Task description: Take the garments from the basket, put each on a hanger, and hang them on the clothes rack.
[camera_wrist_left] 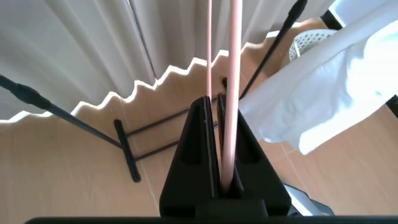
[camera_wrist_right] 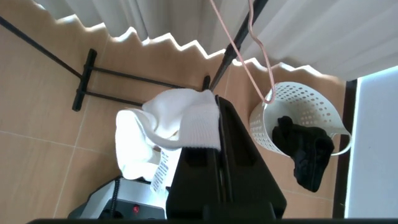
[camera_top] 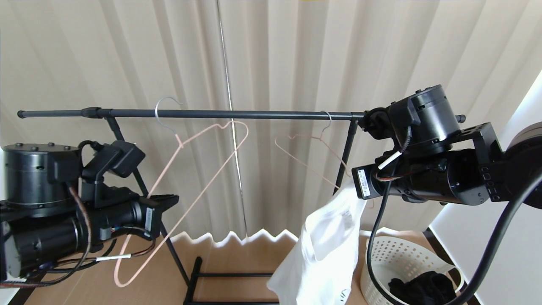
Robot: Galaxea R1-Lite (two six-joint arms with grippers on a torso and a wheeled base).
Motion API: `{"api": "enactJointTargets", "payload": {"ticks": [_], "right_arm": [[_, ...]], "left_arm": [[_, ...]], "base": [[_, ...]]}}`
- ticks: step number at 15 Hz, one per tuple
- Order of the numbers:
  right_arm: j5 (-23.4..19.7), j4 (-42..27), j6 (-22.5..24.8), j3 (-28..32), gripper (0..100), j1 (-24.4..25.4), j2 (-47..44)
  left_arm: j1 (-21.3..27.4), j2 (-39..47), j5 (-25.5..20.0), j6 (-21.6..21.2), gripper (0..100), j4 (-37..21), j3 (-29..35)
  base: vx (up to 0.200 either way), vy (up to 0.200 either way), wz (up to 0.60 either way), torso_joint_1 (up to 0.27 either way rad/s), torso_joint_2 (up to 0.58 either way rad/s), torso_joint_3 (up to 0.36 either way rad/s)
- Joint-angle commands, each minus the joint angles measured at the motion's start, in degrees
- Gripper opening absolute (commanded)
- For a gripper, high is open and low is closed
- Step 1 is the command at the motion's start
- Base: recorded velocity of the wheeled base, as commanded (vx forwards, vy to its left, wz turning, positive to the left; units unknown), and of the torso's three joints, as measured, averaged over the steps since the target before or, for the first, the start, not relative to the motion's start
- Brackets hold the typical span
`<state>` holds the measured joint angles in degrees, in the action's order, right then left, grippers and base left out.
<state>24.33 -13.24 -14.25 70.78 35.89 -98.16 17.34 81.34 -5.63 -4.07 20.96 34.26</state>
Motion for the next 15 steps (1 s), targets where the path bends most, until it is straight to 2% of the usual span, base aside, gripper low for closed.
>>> {"api": "enactJointTargets", "payload": {"ticks": [1, 2, 3, 5, 7, 8, 9, 11, 14, 15], "right_arm": [[0.5, 1.5, 0.3, 0.1, 0, -0.1, -0.3], [0.5, 2.2, 0.3, 0.0, 0, -0.1, -0.3], [1.1, 2.8, 0.4, -0.6, 0, -1.0, 0.1], [1.2, 3.0, 0.4, -0.8, 0, -2.1, -0.5], [1.2, 3.8, 0.5, 0.2, 0, -2.9, -2.8], [1.2, 4.0, 0.5, 0.2, 0, -2.9, -2.9], [2.7, 7.7, 0.5, 0.6, 0, -2.9, -5.5], [3.4, 8.4, 0.5, 0.7, 0, -2.6, -5.9], [7.1, 8.1, 1.1, 0.2, 0, -0.3, -5.0], [9.2, 8.5, 4.1, 0.3, 0, 1.0, -5.7]], "left_arm": [[1.3, -6.5, 0.0, -0.3, 0, 0.0, -3.9], [1.7, -7.0, 0.0, -0.3, 0, 0.0, -4.5], [4.9, -7.9, 1.1, -0.2, 0, 0.0, -6.2], [8.6, -11.7, 5.3, -0.6, 0, 0.1, -12.7], [8.0, -18.8, 6.0, -3.3, 0, 2.2, -19.1], [7.9, -19.1, 6.0, -3.5, 0, 2.4, -19.2], [6.0, -21.9, 3.2, -4.7, 0, 3.7, -20.7], [6.0, -25.0, -4.8, -3.6, 0, 3.8, -23.5], [8.9, -24.3, -5.4, -3.9, 0, 3.7, -23.7], [11.7, -22.5, -5.4, -3.9, 0, 3.8, -22.5]], "base": [[0.0, 0.0, 0.0, 0.0, 0.0, 0.0], [0.0, 0.0, 0.0, 0.0, 0.0, 0.0], [0.0, 0.0, 0.0, 0.0, 0.0, 0.0], [0.0, 0.0, 0.0, 0.0, 0.0, 0.0], [0.0, 0.0, 0.0, 0.0, 0.0, 0.0], [0.0, 0.0, 0.0, 0.0, 0.0, 0.0], [0.0, 0.0, 0.0, 0.0, 0.0, 0.0], [0.0, 0.0, 0.0, 0.0, 0.0, 0.0], [0.0, 0.0, 0.0, 0.0, 0.0, 0.0], [0.0, 0.0, 0.0, 0.0, 0.0, 0.0]]}}
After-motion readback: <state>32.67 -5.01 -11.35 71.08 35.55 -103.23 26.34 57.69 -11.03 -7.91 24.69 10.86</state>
